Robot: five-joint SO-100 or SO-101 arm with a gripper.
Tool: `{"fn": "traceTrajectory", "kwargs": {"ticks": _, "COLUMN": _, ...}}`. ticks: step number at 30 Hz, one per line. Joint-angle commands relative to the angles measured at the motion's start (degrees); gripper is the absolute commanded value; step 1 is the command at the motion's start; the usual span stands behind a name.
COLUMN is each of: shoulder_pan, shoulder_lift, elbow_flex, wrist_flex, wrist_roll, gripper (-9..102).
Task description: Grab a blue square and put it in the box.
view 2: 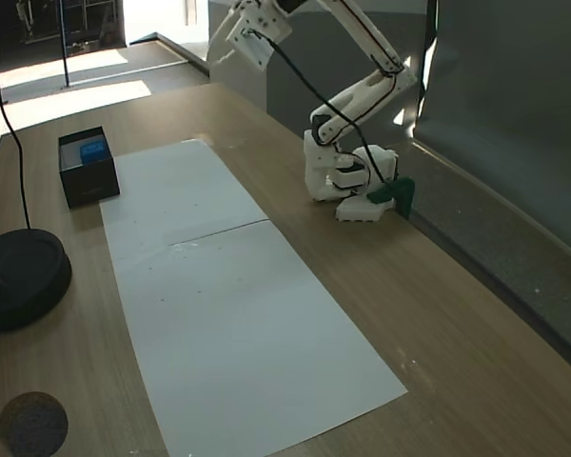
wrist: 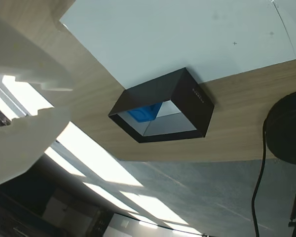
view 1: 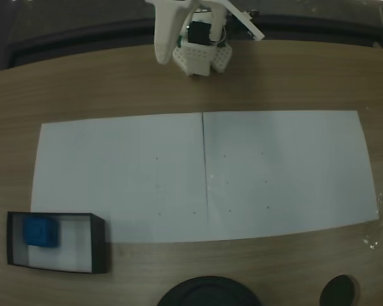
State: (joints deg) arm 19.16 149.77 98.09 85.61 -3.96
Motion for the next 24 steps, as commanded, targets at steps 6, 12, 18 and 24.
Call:
{"fn": "traceTrajectory", "kwargs": {"ticks": 6, "shoulder_pan": -0.35, "shoulder_lift": 26.37, "elbow_flex": 23.38, "wrist_flex": -6.33, "wrist_roll": -7.82, "gripper": 1}}
{"fn": "traceTrajectory", "kwargs": {"ticks": 12, "shoulder_pan": -0.44, "shoulder_lift": 42.89, "elbow_flex": 34.98, "wrist_flex": -6.5, "wrist_roll": -12.83, "gripper": 1}}
{"fn": "traceTrajectory", "kwargs": {"ticks": 18, "shoulder_pan": 0.0, "shoulder_lift": 49.75, "elbow_flex": 38.58, "wrist_flex": -7.73, "wrist_roll": -14.06, "gripper": 0}}
{"fn": "traceTrajectory", "kwargs": {"ticks": 24, "shoulder_pan": -0.09, "shoulder_lift": 49.39, "elbow_flex": 47.2, "wrist_flex": -15.38, "wrist_roll": -13.71, "gripper": 0}}
